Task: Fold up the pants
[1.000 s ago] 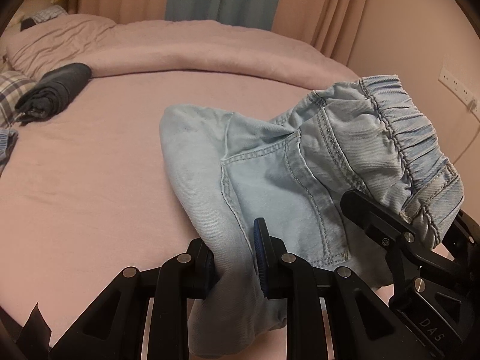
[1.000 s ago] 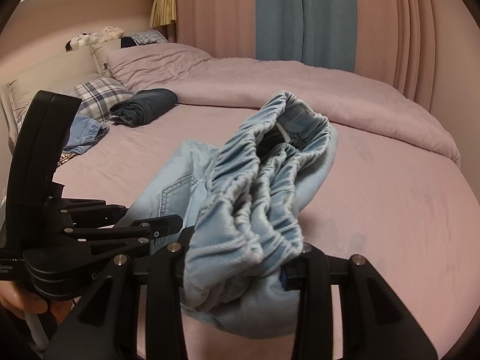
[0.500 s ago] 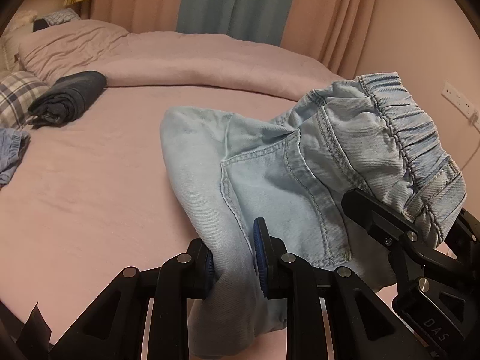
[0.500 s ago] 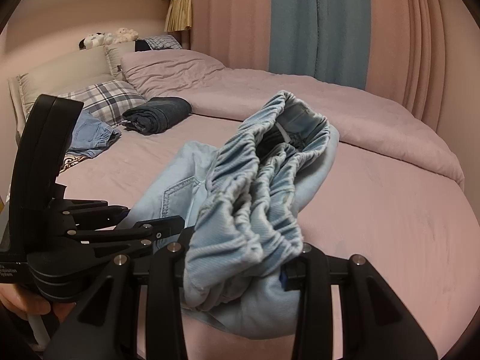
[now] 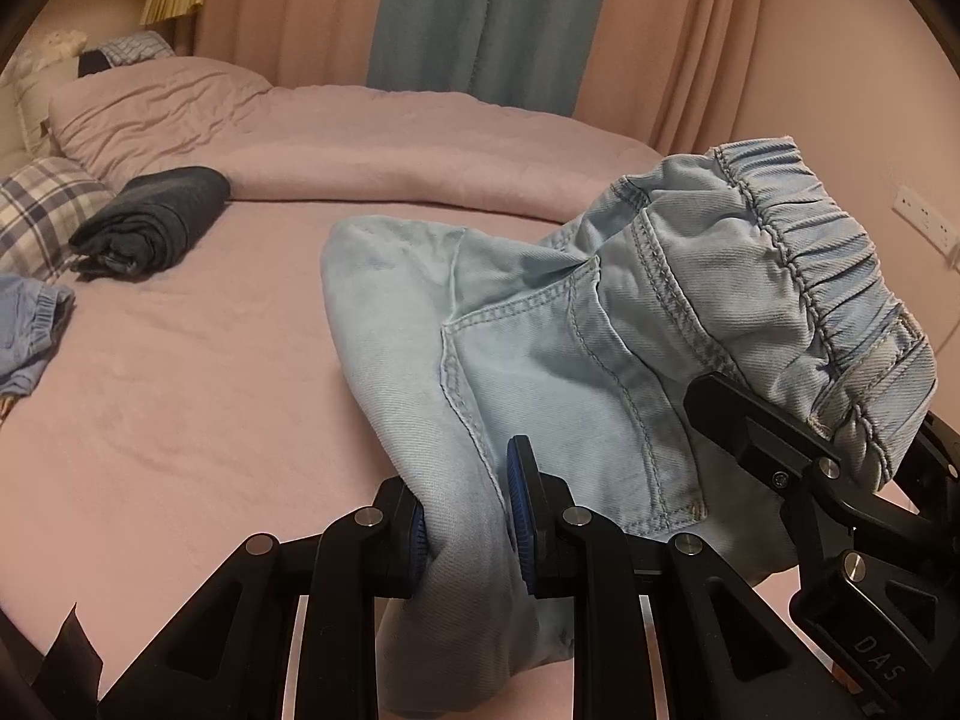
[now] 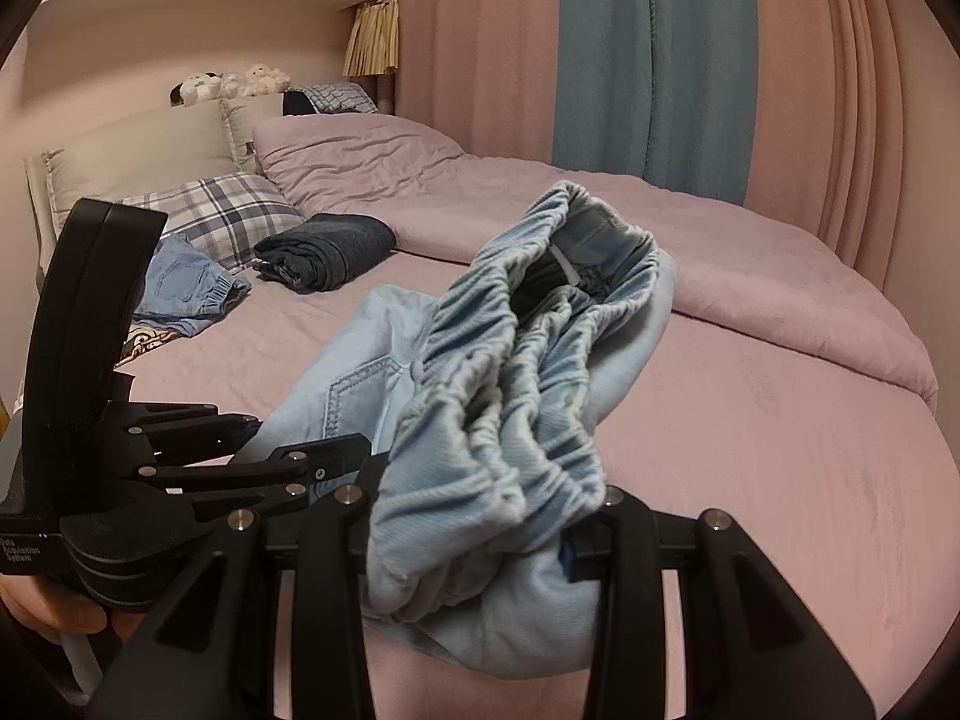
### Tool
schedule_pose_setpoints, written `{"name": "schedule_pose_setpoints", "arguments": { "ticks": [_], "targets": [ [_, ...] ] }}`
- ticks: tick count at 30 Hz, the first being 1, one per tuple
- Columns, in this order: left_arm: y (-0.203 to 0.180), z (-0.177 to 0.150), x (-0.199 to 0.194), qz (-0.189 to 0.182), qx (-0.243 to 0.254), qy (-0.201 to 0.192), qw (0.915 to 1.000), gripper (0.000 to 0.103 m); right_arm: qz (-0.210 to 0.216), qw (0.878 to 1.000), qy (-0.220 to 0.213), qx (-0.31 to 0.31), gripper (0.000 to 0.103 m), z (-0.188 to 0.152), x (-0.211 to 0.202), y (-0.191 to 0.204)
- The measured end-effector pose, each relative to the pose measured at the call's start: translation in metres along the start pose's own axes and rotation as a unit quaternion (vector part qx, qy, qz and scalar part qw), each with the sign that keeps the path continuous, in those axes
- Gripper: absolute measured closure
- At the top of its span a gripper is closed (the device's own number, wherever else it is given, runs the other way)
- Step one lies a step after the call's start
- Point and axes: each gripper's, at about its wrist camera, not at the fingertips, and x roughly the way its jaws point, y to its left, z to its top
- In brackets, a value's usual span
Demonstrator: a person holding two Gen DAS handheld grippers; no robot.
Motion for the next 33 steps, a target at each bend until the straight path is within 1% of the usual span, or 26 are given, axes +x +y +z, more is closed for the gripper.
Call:
{"name": "schedule_pose_setpoints", "arguments": {
  "ticks": [9, 17, 33],
  "targets": [
    [0.004, 0.008, 0.003, 0.008, 0.000, -0.005, 1.0000, 0.082, 0.006, 1.000, -0.007, -0.010, 0.066, 0.013, 0.014, 0.004],
    [-0.006, 0.006, 0.001, 0.010, 0.001, -0.008, 0.9999, 0.082, 0.008, 1.000, -0.015, -0.019, 0.065, 0.026, 0.028, 0.007],
    [-0.006, 0.010, 0.006, 0.011, -0.001, -0.002, 0.9999, 0.082, 0.007, 1.000, -0.018, -0.020, 0.065, 0.029, 0.043, 0.004]
  ]
}}
